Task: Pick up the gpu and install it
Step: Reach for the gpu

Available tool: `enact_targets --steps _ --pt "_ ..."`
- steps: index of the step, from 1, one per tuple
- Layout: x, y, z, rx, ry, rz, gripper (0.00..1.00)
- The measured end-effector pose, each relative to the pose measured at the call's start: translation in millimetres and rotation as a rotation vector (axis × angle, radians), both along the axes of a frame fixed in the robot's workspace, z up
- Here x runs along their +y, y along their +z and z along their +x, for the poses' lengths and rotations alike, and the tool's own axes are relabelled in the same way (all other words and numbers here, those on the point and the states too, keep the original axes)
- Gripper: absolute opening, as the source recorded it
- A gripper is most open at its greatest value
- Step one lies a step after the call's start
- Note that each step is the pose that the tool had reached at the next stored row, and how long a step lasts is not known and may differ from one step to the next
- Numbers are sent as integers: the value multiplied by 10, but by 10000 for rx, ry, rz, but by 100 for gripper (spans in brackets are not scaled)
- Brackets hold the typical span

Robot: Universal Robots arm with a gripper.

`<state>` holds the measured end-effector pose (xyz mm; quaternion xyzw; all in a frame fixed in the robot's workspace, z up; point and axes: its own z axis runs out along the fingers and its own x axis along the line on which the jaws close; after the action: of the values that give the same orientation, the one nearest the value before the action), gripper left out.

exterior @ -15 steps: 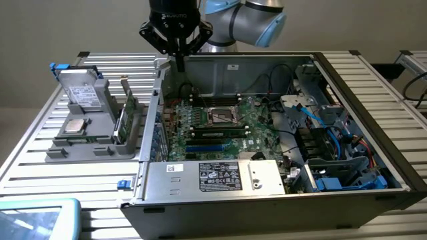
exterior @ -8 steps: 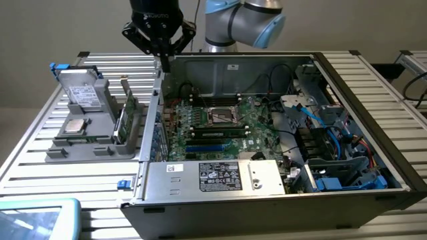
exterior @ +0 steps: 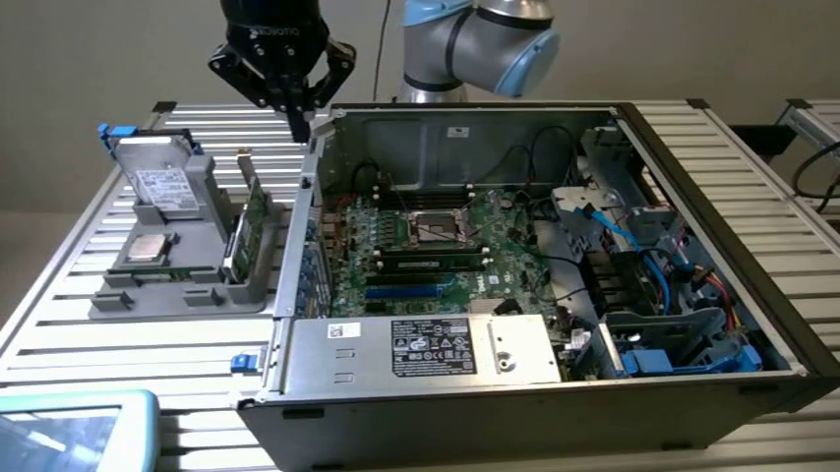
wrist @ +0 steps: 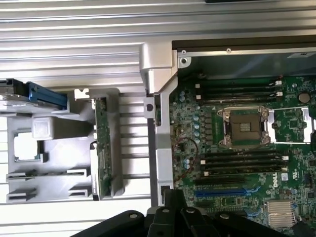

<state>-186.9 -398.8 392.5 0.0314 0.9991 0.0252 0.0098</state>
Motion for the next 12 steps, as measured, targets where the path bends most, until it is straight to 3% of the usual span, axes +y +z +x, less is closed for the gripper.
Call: enact_targets --steps 3,12 --pt "0 0 -71 4 1 0 11" --pt "25 -2 -442 7 1 0 11"
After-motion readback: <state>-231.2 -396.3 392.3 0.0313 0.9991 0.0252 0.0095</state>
